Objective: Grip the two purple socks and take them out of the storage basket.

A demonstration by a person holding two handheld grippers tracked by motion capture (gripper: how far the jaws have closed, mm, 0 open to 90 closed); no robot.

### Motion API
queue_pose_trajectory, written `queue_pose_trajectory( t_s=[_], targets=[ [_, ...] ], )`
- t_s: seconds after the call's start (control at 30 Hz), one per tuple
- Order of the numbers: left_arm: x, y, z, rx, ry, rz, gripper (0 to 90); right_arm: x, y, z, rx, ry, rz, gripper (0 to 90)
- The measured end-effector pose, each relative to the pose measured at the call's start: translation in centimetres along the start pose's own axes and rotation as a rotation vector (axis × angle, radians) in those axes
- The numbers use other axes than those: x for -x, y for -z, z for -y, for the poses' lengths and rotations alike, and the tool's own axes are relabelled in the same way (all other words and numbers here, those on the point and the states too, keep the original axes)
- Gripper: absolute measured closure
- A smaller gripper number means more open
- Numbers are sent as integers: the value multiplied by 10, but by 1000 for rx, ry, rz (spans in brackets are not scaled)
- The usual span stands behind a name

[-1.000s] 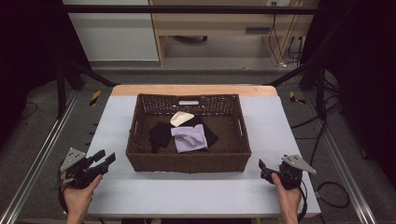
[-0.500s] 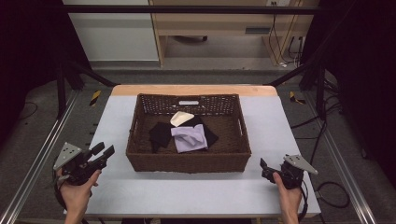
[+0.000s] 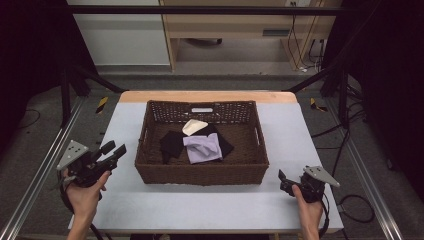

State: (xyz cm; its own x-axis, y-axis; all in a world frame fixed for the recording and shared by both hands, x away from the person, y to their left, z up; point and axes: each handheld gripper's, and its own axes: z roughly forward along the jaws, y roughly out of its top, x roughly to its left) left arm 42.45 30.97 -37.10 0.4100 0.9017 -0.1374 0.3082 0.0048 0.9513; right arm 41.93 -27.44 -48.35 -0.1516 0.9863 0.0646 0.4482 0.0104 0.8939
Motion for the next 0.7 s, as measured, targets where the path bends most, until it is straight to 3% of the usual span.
queue_pose_trajectory(
  t_s=[0.37, 0.7],
  targets=[
    [19, -16, -26, 14, -50, 30, 520, 2, 0, -1, 8, -12, -1, 38],
    [41, -35, -41, 26, -66, 81, 521, 1, -1, 0, 5, -14, 6, 40]
  ],
)
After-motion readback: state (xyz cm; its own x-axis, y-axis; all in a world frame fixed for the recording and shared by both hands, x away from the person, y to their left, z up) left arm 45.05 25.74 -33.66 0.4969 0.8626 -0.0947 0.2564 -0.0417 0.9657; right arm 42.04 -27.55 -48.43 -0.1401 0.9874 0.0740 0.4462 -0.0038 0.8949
